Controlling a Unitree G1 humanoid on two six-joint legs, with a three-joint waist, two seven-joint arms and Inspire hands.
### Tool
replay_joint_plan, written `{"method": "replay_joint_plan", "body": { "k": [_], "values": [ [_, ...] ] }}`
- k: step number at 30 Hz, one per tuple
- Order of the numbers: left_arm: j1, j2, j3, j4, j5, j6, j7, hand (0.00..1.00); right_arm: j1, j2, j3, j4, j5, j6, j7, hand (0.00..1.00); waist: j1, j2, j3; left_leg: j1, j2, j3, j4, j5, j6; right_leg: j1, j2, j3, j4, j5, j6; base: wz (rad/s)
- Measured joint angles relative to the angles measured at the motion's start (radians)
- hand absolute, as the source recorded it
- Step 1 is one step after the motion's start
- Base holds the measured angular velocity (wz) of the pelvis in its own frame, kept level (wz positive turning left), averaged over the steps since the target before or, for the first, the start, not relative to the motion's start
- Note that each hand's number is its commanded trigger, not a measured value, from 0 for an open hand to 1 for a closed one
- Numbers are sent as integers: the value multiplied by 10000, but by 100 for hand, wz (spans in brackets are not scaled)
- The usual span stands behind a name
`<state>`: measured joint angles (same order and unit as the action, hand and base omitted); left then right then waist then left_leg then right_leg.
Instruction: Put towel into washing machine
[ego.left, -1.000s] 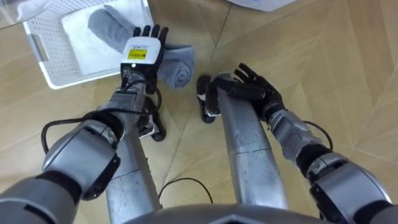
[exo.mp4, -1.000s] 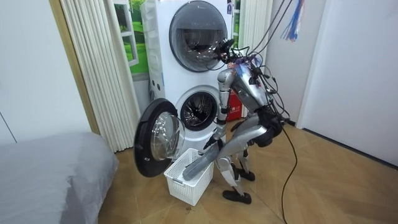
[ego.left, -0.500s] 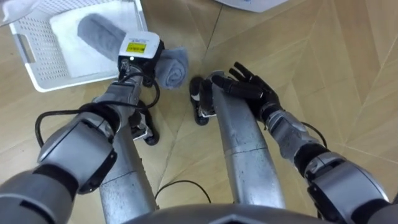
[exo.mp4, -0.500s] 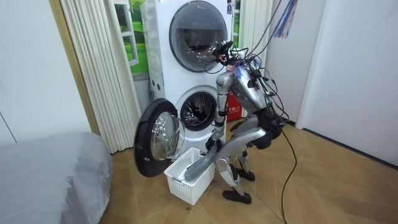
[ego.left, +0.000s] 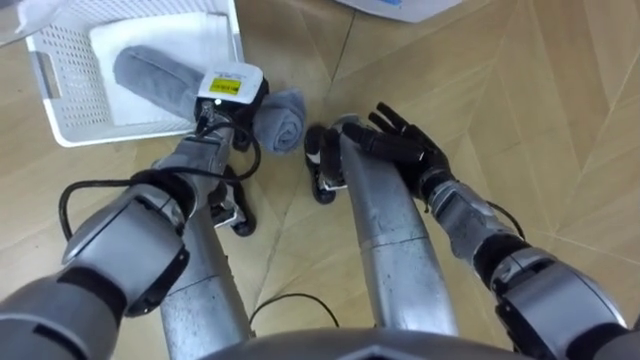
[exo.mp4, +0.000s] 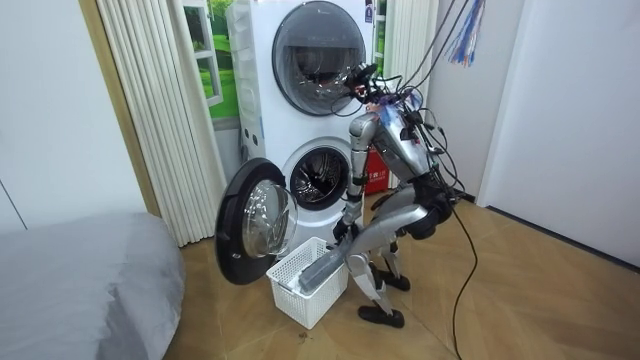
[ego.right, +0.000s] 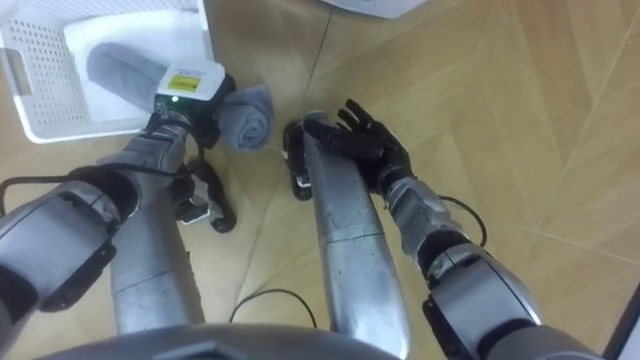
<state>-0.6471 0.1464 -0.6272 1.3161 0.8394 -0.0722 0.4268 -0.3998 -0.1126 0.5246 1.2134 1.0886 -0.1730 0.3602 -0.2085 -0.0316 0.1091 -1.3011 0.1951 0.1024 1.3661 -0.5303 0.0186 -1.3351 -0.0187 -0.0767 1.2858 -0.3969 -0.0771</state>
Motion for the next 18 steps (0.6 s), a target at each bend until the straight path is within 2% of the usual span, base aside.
{"method": "replay_joint_plan", "body": {
  "k": [3,6,8,10,12,14,15,18],
  "values": [
    [438,-50,143,-25,-386,-301,160,100,343,6,25,-11,-46,-21,-225,0,163,28,-20,634,-2,2,-295,28,-52,657,21,-26,-316,12,6,0],
    [772,-156,365,-29,-441,-633,440,100,737,-127,46,15,-418,-126,-547,0,530,148,-99,1410,-72,7,-1067,265,-96,1495,43,-81,-1125,246,34,5],
    [977,-64,587,-63,-752,-1165,768,100,829,-153,46,405,-1019,-142,-757,0,851,196,-129,2282,-166,176,-2066,622,-95,2338,44,-70,-2084,564,77,5],
    [1280,99,745,-266,-1284,-1446,1070,100,951,-199,54,585,-1599,-198,-861,0,997,269,-173,2980,-298,263,-2794,864,-108,3014,16,-44,-2731,729,127,7],
    [1412,354,785,-556,-1792,-1544,1205,100,1029,-270,20,702,-2248,-212,-1024,0,1089,323,-202,3594,-417,327,-3440,1075,-97,3611,-4,-42,-3262,837,155,16],
    [1427,620,1241,-841,-2502,-1747,1366,100,1095,-459,-3,725,-3045,-135,-1185,0,1317,373,-218,4283,-580,382,-4212,1335,-101,4269,-183,-78,-3883,961,178,17],
    [1441,632,1390,-961,-2766,-1755,1390,100,1093,-503,-3,746,-3212,-123,-1191,0,1359,377,-220,4442,-644,382,-4394,1387,-110,4421,-214,-83,-4014,979,188,16],
    [1689,656,1820,-1651,-4458,-1852,1509,100,1031,-604,0,734,-3651,-102,-1180,0,1628,413,-247,5134,-746,478,-5147,1596,-110,5067,-290,-122,-4628,1073,215,8]
  ]
}}
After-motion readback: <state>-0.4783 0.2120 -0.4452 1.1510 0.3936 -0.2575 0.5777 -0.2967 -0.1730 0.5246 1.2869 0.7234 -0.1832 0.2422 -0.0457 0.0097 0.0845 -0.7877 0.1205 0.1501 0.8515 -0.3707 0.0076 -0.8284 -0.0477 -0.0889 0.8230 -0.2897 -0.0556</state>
